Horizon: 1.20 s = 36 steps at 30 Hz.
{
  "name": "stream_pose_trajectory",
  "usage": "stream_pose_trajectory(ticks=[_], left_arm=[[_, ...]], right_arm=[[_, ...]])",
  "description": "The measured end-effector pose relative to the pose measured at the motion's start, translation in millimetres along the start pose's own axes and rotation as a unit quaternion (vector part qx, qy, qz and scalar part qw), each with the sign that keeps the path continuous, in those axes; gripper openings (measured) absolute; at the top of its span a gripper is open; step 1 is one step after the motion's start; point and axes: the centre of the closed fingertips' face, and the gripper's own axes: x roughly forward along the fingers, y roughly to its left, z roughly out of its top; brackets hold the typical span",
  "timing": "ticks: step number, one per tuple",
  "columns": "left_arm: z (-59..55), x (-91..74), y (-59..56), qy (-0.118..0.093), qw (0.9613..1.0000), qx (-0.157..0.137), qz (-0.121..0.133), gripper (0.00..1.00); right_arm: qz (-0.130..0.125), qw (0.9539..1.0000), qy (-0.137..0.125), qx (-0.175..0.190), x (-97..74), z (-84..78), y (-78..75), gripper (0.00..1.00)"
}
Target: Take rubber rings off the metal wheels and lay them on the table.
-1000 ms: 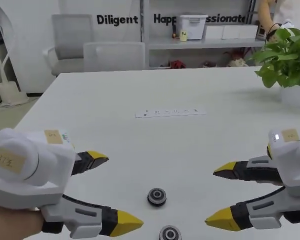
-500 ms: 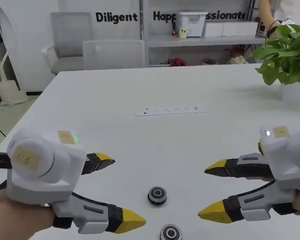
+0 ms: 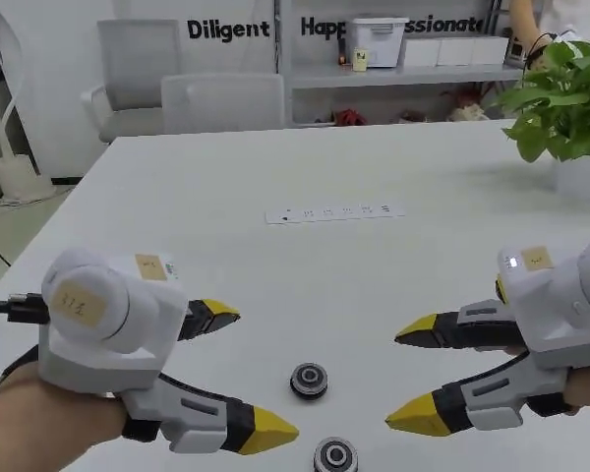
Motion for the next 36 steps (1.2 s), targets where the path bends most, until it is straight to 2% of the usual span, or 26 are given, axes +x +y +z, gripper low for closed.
stream_pose_trajectory(ticks=[13, 36], left_arm=[[-4.4, 15.3, -3.9, 0.011, 0.9998, 0.007, -0.016, 0.79], [-23.8, 42.5, -24.6, 0.039, 0.9973, 0.017, -0.060, 0.71]], right_arm=[[0.019, 0.9997, 0.014, -0.008, 9.7, -12.7, -0.4, 0.52], [0.057, 0.9972, 0.040, -0.027, 31.2, -34.4, 11.5, 0.46]])
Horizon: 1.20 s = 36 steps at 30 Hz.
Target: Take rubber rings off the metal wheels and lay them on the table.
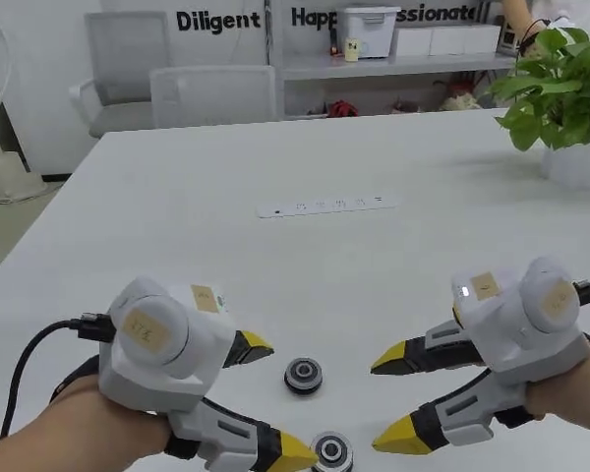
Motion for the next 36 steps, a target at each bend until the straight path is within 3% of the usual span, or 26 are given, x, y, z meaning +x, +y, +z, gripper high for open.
stream_pose_trajectory(ticks=[21, 36], left_arm=[[-6.4, 23.8, -14.0, 0.019, 0.9991, 0.011, -0.036, 0.59], [-15.4, 33.1, -15.2, 0.030, 0.9984, 0.009, -0.048, 0.50]], right_arm=[[0.030, 0.9994, 0.018, -0.003, 16.1, -16.8, 9.2, 0.42], [0.034, 0.9993, 0.017, 0.001, 20.4, -20.0, 9.3, 0.41]])
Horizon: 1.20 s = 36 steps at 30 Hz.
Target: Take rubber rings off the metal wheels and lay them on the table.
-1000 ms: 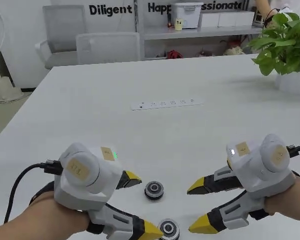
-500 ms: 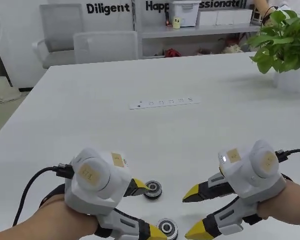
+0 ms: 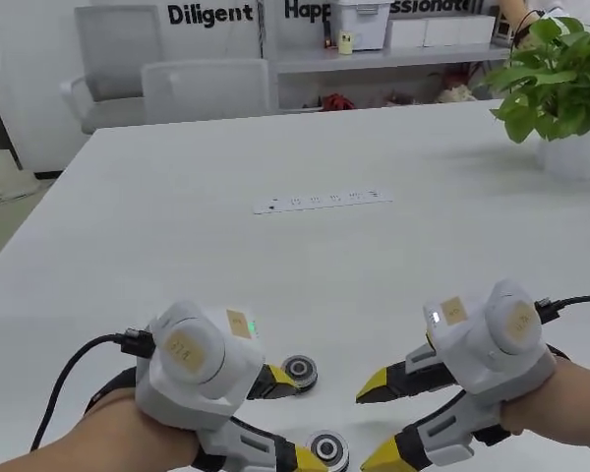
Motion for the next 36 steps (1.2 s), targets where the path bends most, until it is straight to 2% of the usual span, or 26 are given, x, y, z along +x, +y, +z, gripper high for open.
stream_pose_trajectory(ticks=[12, 22, 36], left_arm=[[-2.2, 6.9, -5.0, 0.001, 0.9999, 0.001, -0.013, 0.41], [-5.3, 13.3, -12.4, 0.008, 0.9994, 0.014, -0.029, 0.27], [-8.0, 19.6, -14.5, 0.015, 0.9991, 0.023, -0.033, 0.20]], right_arm=[[0.000, 1.0000, 0.000, 0.005, 1.6, -4.1, -0.9, 0.40], [0.003, 1.0000, 0.002, 0.007, 3.7, -6.0, 0.6, 0.40], [0.006, 0.9999, 0.004, 0.008, 5.1, -7.6, 1.7, 0.39]])
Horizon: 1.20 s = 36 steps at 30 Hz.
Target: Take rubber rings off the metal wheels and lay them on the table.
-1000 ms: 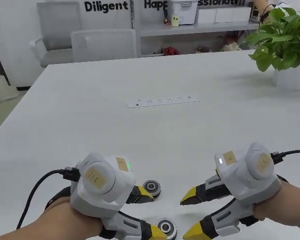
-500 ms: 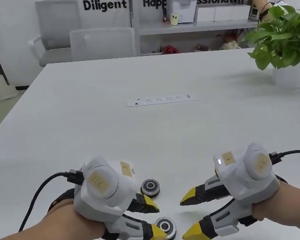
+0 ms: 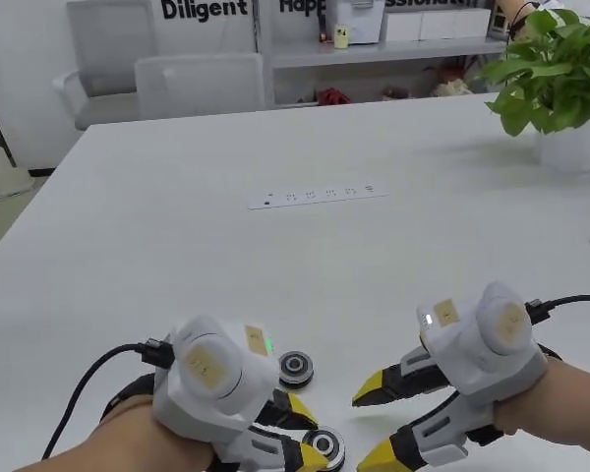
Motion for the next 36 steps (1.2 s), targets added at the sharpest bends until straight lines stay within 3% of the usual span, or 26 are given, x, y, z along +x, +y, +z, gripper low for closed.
stream_pose_trajectory(ticks=[21, 25, 36], left_arm=[[0.6, 2.8, 0.8, -0.003, 1.0000, 0.005, 0.003, 0.14], [0.4, 2.8, 0.4, -0.004, 0.9998, 0.016, 0.005, 0.14], [-0.2, 2.5, 1.0, -0.006, 0.9999, 0.008, 0.007, 0.14]], right_arm=[[0.010, 0.9999, -0.002, -0.001, 6.9, 0.6, 4.9, 0.37], [0.012, 0.9999, -0.006, 0.005, 8.5, 1.8, 5.8, 0.36], [0.008, 0.9992, -0.024, 0.031, 12.1, 4.4, 2.7, 0.34]])
